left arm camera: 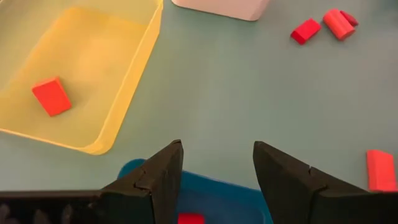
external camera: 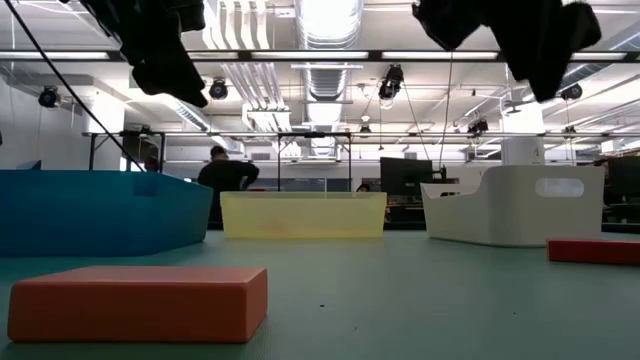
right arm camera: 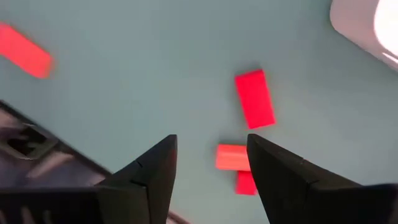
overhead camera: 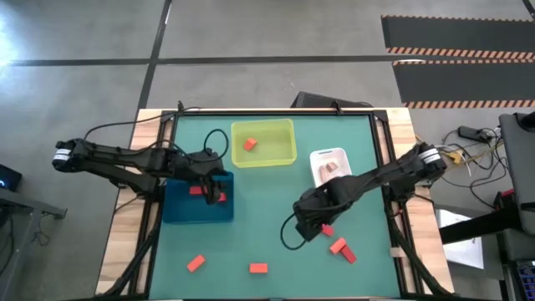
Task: Sort & place blocks by color
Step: Put the red block into the dark blue bin
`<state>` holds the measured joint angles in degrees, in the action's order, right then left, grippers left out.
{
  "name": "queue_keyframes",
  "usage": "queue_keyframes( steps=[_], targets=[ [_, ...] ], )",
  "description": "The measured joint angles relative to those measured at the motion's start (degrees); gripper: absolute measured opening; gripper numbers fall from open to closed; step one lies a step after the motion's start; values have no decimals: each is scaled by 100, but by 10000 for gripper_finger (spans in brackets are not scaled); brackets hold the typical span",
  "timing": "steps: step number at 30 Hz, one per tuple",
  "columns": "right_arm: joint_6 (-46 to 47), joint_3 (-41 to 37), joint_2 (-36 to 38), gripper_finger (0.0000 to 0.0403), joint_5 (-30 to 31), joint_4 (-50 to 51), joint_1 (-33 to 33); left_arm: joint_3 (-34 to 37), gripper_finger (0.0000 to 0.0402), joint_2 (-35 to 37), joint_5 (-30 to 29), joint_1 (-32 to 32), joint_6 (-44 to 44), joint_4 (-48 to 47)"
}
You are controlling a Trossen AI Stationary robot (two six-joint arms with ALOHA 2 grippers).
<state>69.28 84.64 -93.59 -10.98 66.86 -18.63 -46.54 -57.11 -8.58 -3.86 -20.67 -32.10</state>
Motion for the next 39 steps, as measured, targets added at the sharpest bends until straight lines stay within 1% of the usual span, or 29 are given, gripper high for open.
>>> queue_keyframes(
  steps=[10,19,23,30,39],
  targets=[
    [-961,-152,-883,201,0,40,-263,9,180,-36,-96,0,6,11],
    [-1533,-169,-1326,201,50,32,-274,9,180,-39,-96,1,55,9],
    [-1588,-320,-1313,201,50,13,-274,19,180,-39,-96,2,43,7],
    [-1672,-887,-1089,201,51,-38,-287,50,180,-39,-96,2,28,7],
    [-1741,-1342,-980,201,9,-896,-287,87,180,-49,-96,2,6,7]
  ],
)
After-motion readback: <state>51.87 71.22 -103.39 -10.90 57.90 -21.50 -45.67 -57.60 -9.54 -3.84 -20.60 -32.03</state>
